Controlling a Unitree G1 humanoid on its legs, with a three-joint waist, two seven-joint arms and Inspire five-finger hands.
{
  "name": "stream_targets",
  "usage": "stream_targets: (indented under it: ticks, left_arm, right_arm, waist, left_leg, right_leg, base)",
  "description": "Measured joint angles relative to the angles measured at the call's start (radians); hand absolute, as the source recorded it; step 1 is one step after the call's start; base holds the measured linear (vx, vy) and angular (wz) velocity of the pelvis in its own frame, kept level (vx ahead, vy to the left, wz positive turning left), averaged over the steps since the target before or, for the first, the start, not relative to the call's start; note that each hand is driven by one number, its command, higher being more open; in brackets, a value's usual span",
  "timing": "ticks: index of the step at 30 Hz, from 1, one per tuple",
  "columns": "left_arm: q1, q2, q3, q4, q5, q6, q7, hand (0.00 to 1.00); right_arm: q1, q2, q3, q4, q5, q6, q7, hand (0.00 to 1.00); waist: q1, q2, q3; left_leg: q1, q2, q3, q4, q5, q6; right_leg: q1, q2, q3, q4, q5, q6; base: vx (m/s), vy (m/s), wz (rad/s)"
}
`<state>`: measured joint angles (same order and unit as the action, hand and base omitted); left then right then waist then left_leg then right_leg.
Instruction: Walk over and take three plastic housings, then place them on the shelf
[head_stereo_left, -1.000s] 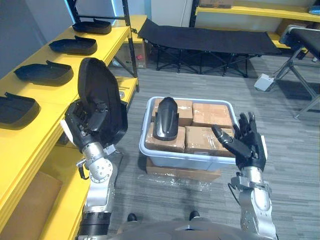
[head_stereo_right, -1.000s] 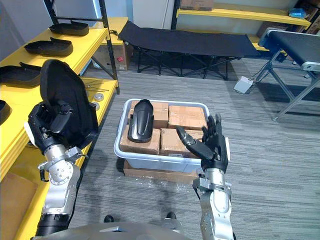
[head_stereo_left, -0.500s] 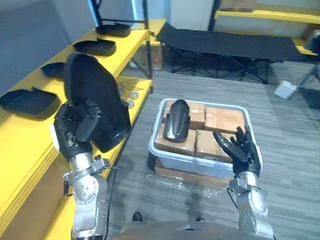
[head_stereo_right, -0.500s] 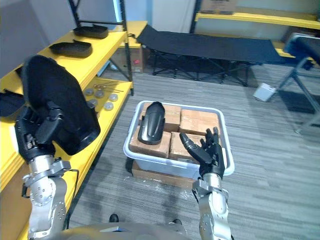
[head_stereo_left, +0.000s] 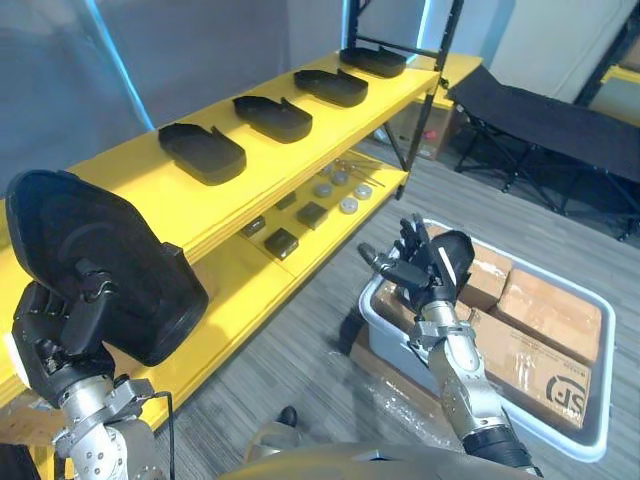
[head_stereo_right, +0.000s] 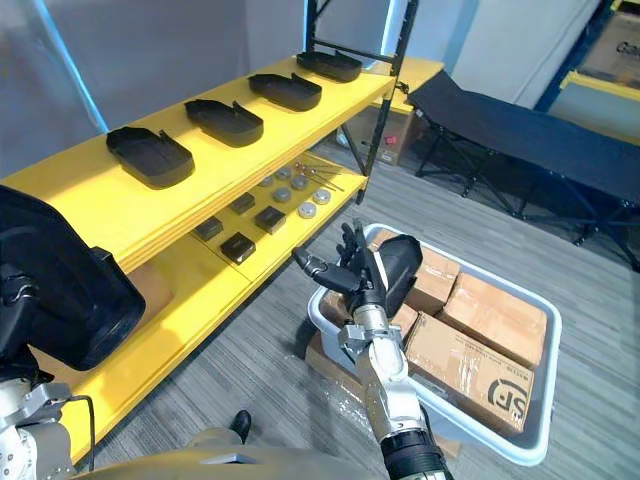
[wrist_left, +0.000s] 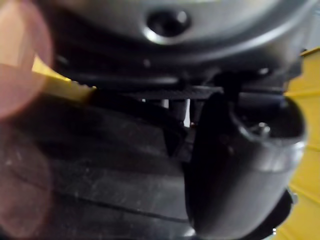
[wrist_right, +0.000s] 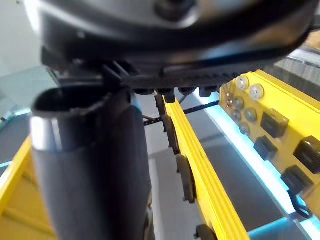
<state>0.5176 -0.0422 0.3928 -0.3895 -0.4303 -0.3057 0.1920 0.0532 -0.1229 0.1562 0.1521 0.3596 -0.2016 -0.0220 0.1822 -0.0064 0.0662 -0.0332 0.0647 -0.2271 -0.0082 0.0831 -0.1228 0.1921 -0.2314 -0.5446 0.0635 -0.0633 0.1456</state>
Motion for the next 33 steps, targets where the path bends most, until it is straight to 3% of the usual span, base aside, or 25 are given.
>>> stream_targets:
  ticks: [3, 5, 6, 7, 8, 10, 12, 13, 17, 20, 25, 27, 29, 30, 31, 32, 33]
  left_arm:
    - [0.001, -0.001, -0.014, 0.0, -0.002, 0.0, -0.04, 0.0]
    - [0.002, -0.001, -0.02, 0.0, -0.002, 0.0, -0.057, 0.0]
    - [0.001, 0.0, -0.023, 0.001, -0.004, 0.0, -0.077, 0.0]
    - [-0.003, 0.0, -0.03, 0.002, -0.005, 0.0, -0.103, 0.0]
    - [-0.007, 0.0, -0.041, 0.002, -0.005, 0.0, -0.112, 0.0]
    - [-0.012, 0.001, -0.105, 0.008, -0.005, 0.0, -0.142, 0.0]
    - [0.0, 0.0, -0.128, 0.008, -0.006, 0.0, -0.143, 0.0]
    - [0.013, 0.0, -0.126, 0.008, -0.009, 0.0, -0.138, 0.0]
    - [0.037, 0.001, -0.116, 0.008, -0.009, 0.0, -0.113, 0.0]
    - [0.028, 0.002, -0.125, 0.008, -0.003, 0.0, -0.108, 0.0]
    - [0.009, 0.003, -0.125, 0.008, 0.01, 0.0, -0.107, 0.0]
    - [-0.02, 0.005, -0.116, 0.006, 0.01, 0.001, -0.108, 0.0]
    - [-0.046, 0.026, -0.099, 0.005, 0.01, 0.006, -0.108, 0.0]
    - [-0.05, 0.038, -0.097, 0.004, 0.01, 0.008, -0.106, 0.0]
    - [-0.067, 0.043, -0.101, 0.006, 0.019, 0.02, -0.103, 0.0]
    - [-0.089, 0.048, -0.106, 0.006, 0.044, 0.031, -0.105, 0.0]
    - [-0.1, 0.066, -0.107, 0.006, 0.056, 0.031, -0.103, 0.0]
  right_arm:
    - [0.018, -0.004, 0.008, 0.002, -0.002, 0.02, -0.002, 1.0]
    - [0.03, -0.017, 0.011, 0.003, -0.018, 0.02, -0.005, 1.0]
    - [0.046, -0.026, 0.004, 0.003, -0.04, 0.02, -0.007, 1.0]
    - [0.069, -0.031, -0.019, 0.0, -0.039, 0.02, -0.009, 1.0]
    - [0.076, -0.038, -0.037, -0.001, -0.039, 0.02, -0.01, 1.0]
    - [0.107, -0.074, -0.123, -0.003, -0.038, 0.014, -0.018, 1.0]
    - [0.106, -0.092, -0.156, -0.002, -0.037, 0.014, -0.019, 1.0]
    - [0.106, -0.091, -0.156, -0.002, -0.037, 0.011, -0.014, 1.0]
    - [0.099, -0.065, -0.115, -0.002, -0.018, -0.021, 0.03, 1.0]
    - [0.075, -0.065, -0.099, -0.002, -0.103, -0.023, 0.029, 1.0]
    - [0.053, -0.049, -0.04, -0.002, -0.128, -0.027, -0.007, 1.0]
    - [0.048, -0.025, -0.037, -0.002, -0.129, -0.029, -0.012, 1.0]
    - [0.049, 0.011, -0.037, -0.002, -0.153, -0.03, -0.016, 1.0]
    - [0.054, 0.012, -0.034, -0.002, -0.158, -0.032, -0.015, 1.0]
    - [0.059, 0.009, -0.029, -0.001, -0.159, -0.042, -0.015, 1.0]
    - [0.062, 0.003, -0.031, -0.001, -0.159, -0.046, -0.014, 1.0]
    - [0.059, 0.002, -0.031, -0.001, -0.159, -0.057, -0.013, 1.0]
  waist:
    - [0.003, 0.003, 0.002]
    - [0.0, 0.012, 0.007]
    - [-0.013, 0.021, 0.013]
    - [-0.039, 0.015, 0.012]
    - [-0.05, 0.015, 0.014]
    - [-0.058, 0.054, 0.035]
    - [-0.046, 0.083, 0.051]
    - [-0.045, 0.085, 0.053]
    - [-0.046, 0.061, 0.07]
    - [-0.046, 0.049, 0.09]
    - [-0.033, 0.047, 0.114]
    - [-0.019, 0.035, 0.117]
    - [-0.01, 0.007, 0.119]
    - [-0.015, 0.002, 0.118]
    - [-0.03, 0.006, 0.116]
    - [-0.05, 0.001, 0.108]
    - [-0.064, -0.004, 0.101]
  left_leg:
    - [-0.031, -0.005, -0.06, 0.025, 0.007, -0.006]
    - [-0.051, -0.006, -0.073, 0.02, 0.024, 0.012]
    - [-0.072, -0.005, -0.03, 0.013, 0.018, 0.092]
    - [-0.097, 0.018, 0.089, 0.01, 0.022, 0.168]
    - [-0.105, 0.029, 0.138, 0.011, 0.025, 0.177]
    - [-0.134, 0.049, 0.254, 0.015, 0.049, 0.155]
    - [-0.135, 0.049, 0.26, 0.015, 0.086, 0.116]
    - [-0.135, 0.048, 0.273, 0.023, 0.091, 0.111]
    - [-0.136, 0.049, 0.307, 0.092, 0.092, 0.088]
    - [-0.141, 0.049, 0.31, 0.115, 0.084, 0.075]
    - [-0.192, 0.048, 0.305, 0.29, -0.021, 0.065]
    - [-0.222, 0.043, 0.3, 0.356, -0.063, 0.077]
    - [-0.245, 0.014, 0.305, 0.443, -0.128, 0.122]
    - [-0.243, -0.001, 0.302, 0.476, -0.168, 0.124]
    - [-0.245, -0.024, 0.278, 0.499, -0.192, 0.108]
    - [-0.231, -0.054, 0.242, 0.466, -0.198, 0.115]
    - [-0.218, -0.067, 0.217, 0.421, -0.19, 0.123]
  right_leg:
    - [0.004, 0.0, -0.046, 0.057, -0.046, 0.001]
    - [0.006, 0.0, -0.082, 0.092, -0.072, -0.005]
    - [0.015, -0.001, -0.124, 0.098, -0.083, -0.005]
    - [0.037, -0.001, -0.193, 0.093, -0.081, -0.004]
    - [0.045, -0.001, -0.218, 0.097, -0.076, 0.005]
    - [0.061, -0.015, -0.246, 0.136, -0.107, 0.02]
    - [0.054, -0.033, -0.243, 0.177, -0.141, 0.022]
    - [0.048, -0.044, -0.23, 0.199, -0.157, 0.025]
    - [0.033, -0.07, -0.162, 0.251, -0.19, 0.03]
    - [0.029, -0.078, -0.157, 0.264, -0.192, 0.029]
    - [0.056, -0.099, -0.156, 0.289, -0.216, 0.042]
    - [0.062, -0.114, -0.162, 0.289, -0.225, 0.051]
    - [0.086, -0.142, -0.177, 0.287, -0.23, 0.058]
    - [0.095, -0.152, -0.175, 0.331, -0.221, 0.021]
    - [0.045, -0.19, -0.084, 0.484, -0.178, -0.083]
    - [-0.046, -0.201, 0.059, 0.619, -0.051, -0.179]
    - [-0.105, -0.188, 0.15, 0.692, 0.03, -0.145]
  base:
    - [-0.02, -0.062, 0.59]
    - [-0.05, -0.075, 0.75]
    - [-0.08, -0.058, 1.34]
    - [-0.07, -0.056, 1.53]
    - [-0.07, -0.008, 1.65]
    - [-0.09, 0.081, 1.28]
    - [-0.07, 0.083, 0.41]
    - [-0.08, 0.079, -0.03]
    - [-0.01, 0.014, -0.19]
    - [0.0, 0.008, -0.06]
    - [0.01, 0.024, 0.0]
    - [0.05, 0.109, 0.14]
    - [0.13, 0.139, 0.13]
    - [0.22, 0.171, 0.37]
    - [0.25, 0.249, 0.8]
    - [0.25, 0.273, 1.09]
    - [0.2, 0.2, 1.01]
